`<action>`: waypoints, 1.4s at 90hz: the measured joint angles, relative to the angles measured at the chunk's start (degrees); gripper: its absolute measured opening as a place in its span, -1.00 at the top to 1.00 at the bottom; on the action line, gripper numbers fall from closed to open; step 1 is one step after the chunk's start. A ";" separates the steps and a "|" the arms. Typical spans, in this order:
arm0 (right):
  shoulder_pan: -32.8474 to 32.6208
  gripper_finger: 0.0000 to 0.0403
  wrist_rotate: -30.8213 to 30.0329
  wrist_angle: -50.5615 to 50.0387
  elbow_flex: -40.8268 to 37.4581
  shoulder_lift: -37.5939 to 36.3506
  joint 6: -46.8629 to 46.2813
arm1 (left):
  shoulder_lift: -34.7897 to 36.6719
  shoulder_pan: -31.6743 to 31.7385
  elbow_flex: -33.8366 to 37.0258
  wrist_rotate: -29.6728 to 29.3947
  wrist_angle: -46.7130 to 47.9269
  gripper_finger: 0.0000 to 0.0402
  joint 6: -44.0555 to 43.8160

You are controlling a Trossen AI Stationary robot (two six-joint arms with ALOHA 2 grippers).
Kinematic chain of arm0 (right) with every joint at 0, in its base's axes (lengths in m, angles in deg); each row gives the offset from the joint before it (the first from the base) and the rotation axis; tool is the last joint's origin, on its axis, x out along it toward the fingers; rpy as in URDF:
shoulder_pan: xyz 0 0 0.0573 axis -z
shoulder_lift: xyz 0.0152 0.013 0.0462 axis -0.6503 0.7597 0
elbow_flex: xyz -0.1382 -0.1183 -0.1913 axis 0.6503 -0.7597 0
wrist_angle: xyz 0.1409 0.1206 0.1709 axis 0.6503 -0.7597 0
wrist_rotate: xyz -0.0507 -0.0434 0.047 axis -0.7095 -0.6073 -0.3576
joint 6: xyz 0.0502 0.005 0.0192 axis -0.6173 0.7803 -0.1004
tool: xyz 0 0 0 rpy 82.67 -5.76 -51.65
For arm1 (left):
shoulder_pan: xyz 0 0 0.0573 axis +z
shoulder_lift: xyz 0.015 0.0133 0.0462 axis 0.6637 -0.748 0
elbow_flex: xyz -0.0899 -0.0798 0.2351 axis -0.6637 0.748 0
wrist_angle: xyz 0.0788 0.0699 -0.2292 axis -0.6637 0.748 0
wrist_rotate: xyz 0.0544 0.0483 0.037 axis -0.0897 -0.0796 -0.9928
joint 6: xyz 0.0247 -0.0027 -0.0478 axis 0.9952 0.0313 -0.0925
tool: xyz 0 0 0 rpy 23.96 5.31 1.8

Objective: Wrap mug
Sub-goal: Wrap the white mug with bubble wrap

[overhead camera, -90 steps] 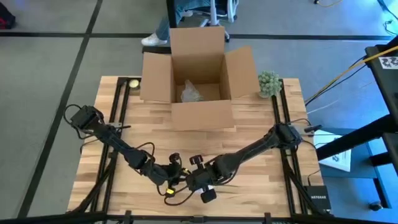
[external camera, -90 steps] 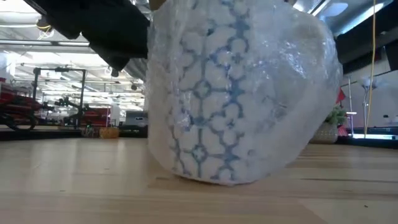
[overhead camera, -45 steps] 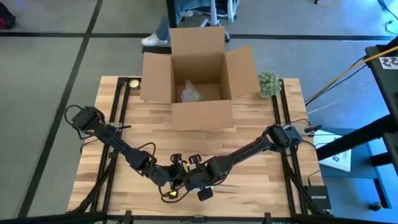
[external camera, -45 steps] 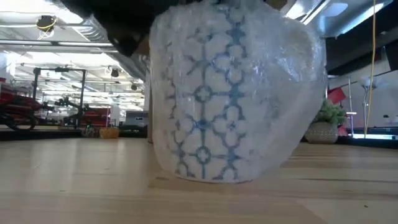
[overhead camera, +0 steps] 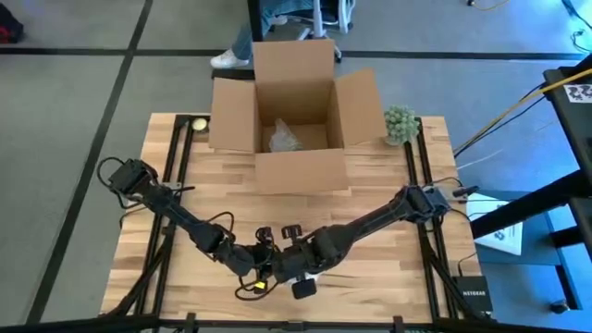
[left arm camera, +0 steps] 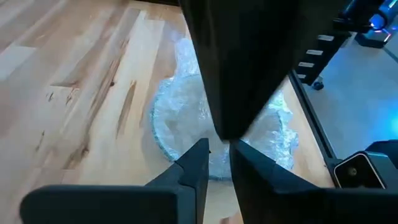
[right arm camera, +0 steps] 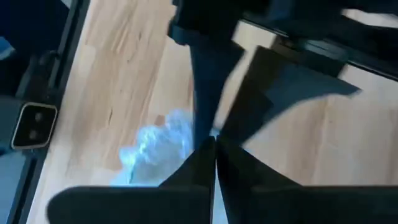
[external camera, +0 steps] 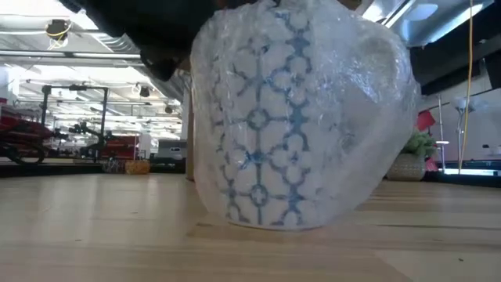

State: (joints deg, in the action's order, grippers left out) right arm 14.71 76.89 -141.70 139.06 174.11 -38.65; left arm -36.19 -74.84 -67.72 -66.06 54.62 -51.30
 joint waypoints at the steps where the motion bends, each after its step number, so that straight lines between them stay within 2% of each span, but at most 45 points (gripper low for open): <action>1: 0.00 1.00 0.00 0.10 -0.15 0.00 0.00 | 0.00 0.00 0.00 0.00 0.02 0.76 0.00; 26: -0.76 1.00 -0.48 -4.55 -1.64 -0.56 -1.34 | 0.87 -0.96 0.17 -1.10 0.64 0.76 0.85; 59: -1.22 1.00 -0.93 4.92 -4.14 2.19 -1.28 | 0.92 -0.36 0.22 -1.84 0.78 0.76 -0.88; 83: -1.09 1.00 0.17 3.17 -8.37 2.91 -2.34 | 0.92 -0.44 0.20 -1.53 0.08 0.76 -0.63; 94: -1.19 1.00 0.46 -1.50 -5.06 2.93 -2.36 | 0.92 -0.44 0.20 -1.49 0.23 0.76 -0.68; 110: -1.97 1.00 -0.06 -9.40 4.07 2.86 -2.51 | 0.92 -0.44 0.20 -1.53 0.35 0.76 -0.68; 126: -1.76 1.00 -5.50 -18.34 8.70 2.64 -3.41 | 0.92 -0.44 0.20 -1.55 0.35 0.76 -0.67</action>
State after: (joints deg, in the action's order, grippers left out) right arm 12.95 71.38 -160.04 147.77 176.75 -42.06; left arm -35.27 -75.27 -67.53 -67.60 54.97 -51.97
